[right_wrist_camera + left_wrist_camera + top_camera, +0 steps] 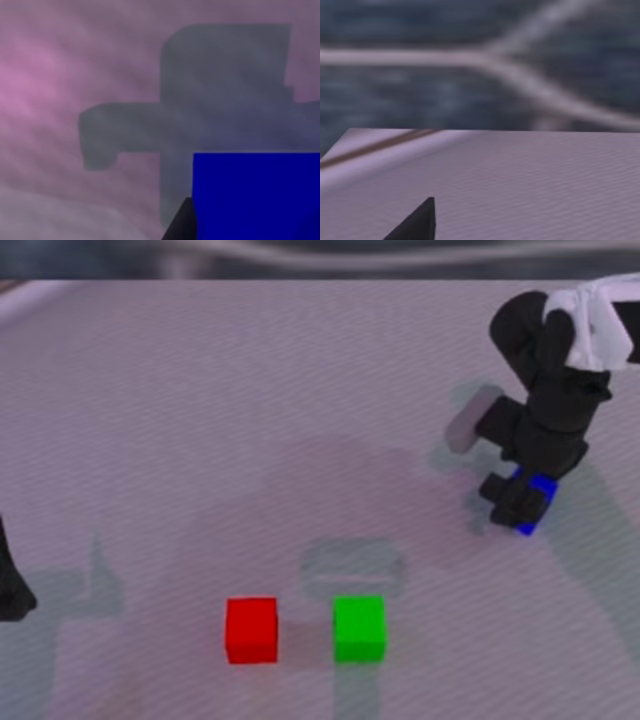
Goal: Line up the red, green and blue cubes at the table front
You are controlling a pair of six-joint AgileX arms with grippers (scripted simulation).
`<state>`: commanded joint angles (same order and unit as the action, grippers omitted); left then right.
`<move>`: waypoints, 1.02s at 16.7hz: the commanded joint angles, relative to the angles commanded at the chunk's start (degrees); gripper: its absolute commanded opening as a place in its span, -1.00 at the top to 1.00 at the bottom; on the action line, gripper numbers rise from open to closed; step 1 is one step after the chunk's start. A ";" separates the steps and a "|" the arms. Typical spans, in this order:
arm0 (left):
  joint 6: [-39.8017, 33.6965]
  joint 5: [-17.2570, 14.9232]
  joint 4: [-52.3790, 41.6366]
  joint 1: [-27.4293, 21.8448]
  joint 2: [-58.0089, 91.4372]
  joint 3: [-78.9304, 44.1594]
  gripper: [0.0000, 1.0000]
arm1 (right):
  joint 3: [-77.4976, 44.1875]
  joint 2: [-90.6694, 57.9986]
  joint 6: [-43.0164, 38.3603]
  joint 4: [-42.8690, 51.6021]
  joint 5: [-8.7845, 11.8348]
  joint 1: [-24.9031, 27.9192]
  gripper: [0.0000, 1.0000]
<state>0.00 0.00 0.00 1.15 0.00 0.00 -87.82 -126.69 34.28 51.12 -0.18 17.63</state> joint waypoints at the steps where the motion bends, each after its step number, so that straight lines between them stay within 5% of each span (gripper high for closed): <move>1: 0.00 0.00 0.00 0.00 0.00 0.00 -1.00 | 0.00 0.00 0.00 0.00 0.00 0.00 1.00; 17: 0.00 0.00 0.00 0.00 0.00 0.00 -1.00 | -8.82 5.18 -0.17 13.93 0.20 0.10 1.00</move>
<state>0.00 0.00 0.00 1.15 0.00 0.00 -96.64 -121.52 34.11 65.05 0.02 17.73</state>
